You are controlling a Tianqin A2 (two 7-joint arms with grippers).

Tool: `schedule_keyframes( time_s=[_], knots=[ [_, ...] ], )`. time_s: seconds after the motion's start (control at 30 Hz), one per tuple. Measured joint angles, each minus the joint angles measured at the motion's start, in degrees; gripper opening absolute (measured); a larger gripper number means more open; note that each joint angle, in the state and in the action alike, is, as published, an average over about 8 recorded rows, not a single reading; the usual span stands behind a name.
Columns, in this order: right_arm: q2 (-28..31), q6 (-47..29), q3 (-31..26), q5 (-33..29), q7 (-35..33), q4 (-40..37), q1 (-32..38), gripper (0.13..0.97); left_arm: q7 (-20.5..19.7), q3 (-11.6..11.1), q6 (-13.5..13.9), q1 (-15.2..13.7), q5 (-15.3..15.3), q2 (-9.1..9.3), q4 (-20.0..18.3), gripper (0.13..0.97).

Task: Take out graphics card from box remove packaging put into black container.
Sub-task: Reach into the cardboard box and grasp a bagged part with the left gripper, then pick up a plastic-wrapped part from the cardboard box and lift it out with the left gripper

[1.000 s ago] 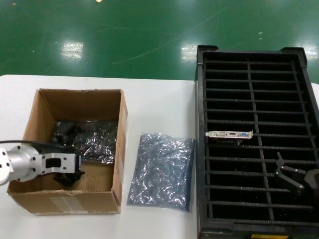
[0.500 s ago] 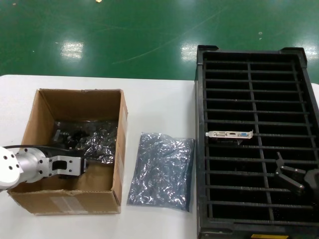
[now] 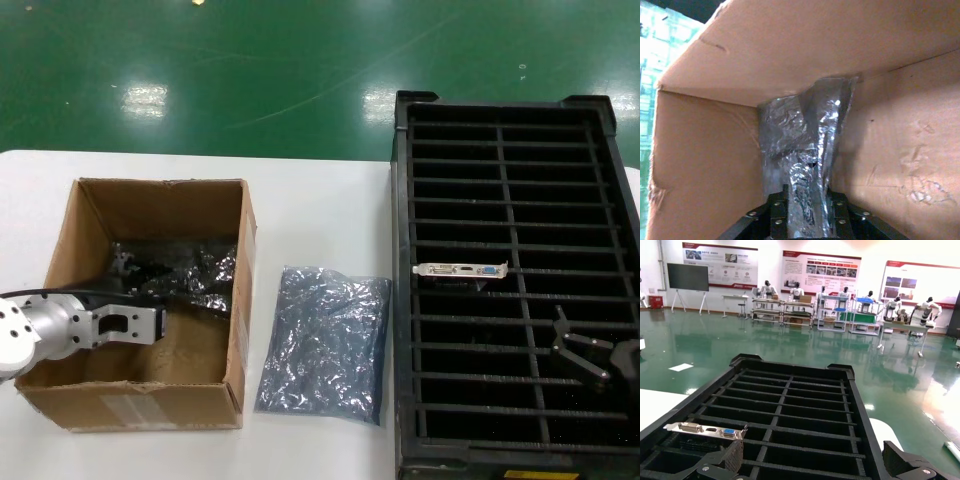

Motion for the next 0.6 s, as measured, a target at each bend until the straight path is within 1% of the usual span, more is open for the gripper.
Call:
schedule_keyframes(
  time_s=[0.2,0.27,0.5,0.6],
  knots=[
    [0.00,0.00,0.00,0.00,0.00,0.00,0.00,0.966,1.71,-0.96,-1.28,0.83,-1.28,-0.49,-1.25,0.258],
    [0.00,0.00,0.00,0.00,0.00,0.00,0.00,0.966,1.54,-1.11,-1.52,1.31,-1.25,-0.88,-2.32,0.246],
    [0.00,0.00,0.00,0.00,0.00,0.00,0.00,0.966,-1.20,-1.38,-1.86,3.61,0.14,-2.79,-7.93,0.166],
    [0.00,0.00,0.00,0.00,0.01,0.00,0.00,0.966,-2.65,-1.53,-1.91,4.72,0.91,-3.63,-10.67,0.166]
  ],
)
